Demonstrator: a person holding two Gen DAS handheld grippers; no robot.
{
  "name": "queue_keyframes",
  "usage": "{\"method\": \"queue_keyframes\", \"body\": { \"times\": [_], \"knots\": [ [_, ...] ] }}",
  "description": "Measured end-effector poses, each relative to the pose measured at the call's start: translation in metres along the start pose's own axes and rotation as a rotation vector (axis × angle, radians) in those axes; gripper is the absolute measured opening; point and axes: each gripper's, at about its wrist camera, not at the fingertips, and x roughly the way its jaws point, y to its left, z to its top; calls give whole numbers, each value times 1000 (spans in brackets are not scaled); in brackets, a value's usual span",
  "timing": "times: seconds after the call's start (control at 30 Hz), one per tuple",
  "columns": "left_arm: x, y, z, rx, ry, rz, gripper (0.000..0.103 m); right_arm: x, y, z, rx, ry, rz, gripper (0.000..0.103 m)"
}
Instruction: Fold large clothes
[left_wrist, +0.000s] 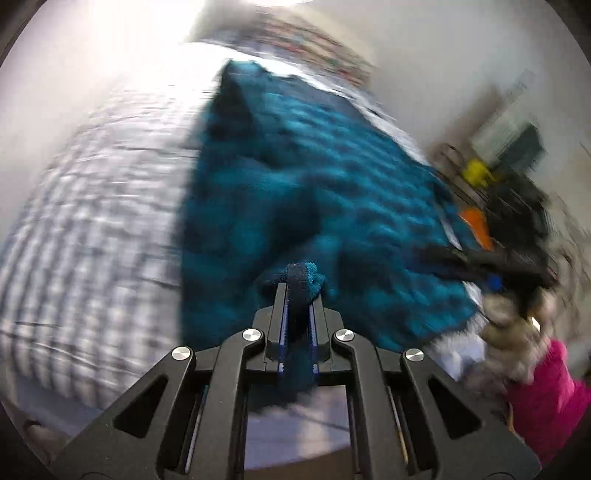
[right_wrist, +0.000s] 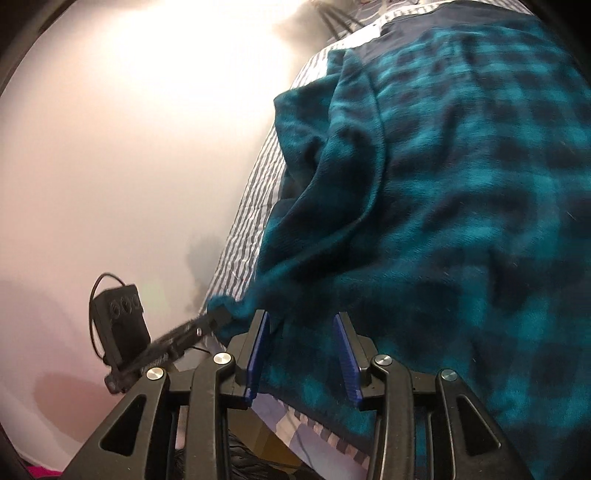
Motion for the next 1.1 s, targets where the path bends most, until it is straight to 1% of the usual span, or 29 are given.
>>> {"method": "queue_keyframes", "body": {
  "times": [0.03, 0.1, 0.17, 0.2, 0.23, 0.27, 0.33, 0.43, 0.5, 0.53, 0.6, 0.67, 0.8, 0.83, 0.87, 0.9, 0.93, 1.03, 1.1],
  "knots": [
    [2, -11, -5, 27, 21, -22, 7, -6, -2, -4, 1, -7, 0, 39],
    [6, -36, -19, 98, 81, -38, 10, -10, -6, -6, 8, -14, 0, 40],
    [-1, -46, -29, 121, 97, -64, 21, -13, -12, -11, 22, -14, -8, 42],
    [-7, -45, -31, 111, 91, -79, 24, -13, -15, -13, 30, -12, -12, 43],
    [-14, -43, -33, 99, 81, -93, 30, -11, -18, -14, 35, -8, -10, 43],
    [-27, -38, -35, 86, 55, -87, 36, -9, -21, -16, 41, 0, -6, 43],
    [-38, -24, -35, 54, 17, -20, 39, -2, -25, -20, 49, 18, 6, 43],
    [-29, 11, -27, -60, 19, 86, 39, 15, -25, -22, 41, 50, 24, 43],
    [-18, 25, -24, -100, 35, 111, 39, 23, -21, -22, 21, 53, -6, 43],
    [-11, 29, -23, -111, 46, 109, 39, 25, -19, -21, 11, 52, -17, 43],
    [7, 30, -22, -118, 74, 62, 39, 27, -12, -14, -14, 43, -38, 43],
    [20, 26, -21, -108, 82, 36, 39, 20, -2, -3, -52, 21, -57, 43],
    [38, 16, -19, -61, 82, 47, 38, 8, 26, 36, -152, -30, -114, 43],
    [40, 17, -19, -60, 81, 36, 27, 8, 35, 49, -187, -45, -139, 43],
    [40, 17, -19, -65, 82, 32, 22, 9, 45, 63, -222, -57, -161, 43],
    [41, 19, -20, -71, 77, 20, 21, 11, 52, 73, -250, -64, -176, 43],
    [40, 20, -19, -71, 70, 15, 15, 14, 59, 83, -274, -67, -188, 43],
    [33, 19, -19, -69, 52, 4, 11, 33, 79, 116, -347, -64, -238, 43],
    [25, 22, -21, -77, 39, -1, 10, 53, 90, 140, -388, -51, -284, 45]
  ]
}}
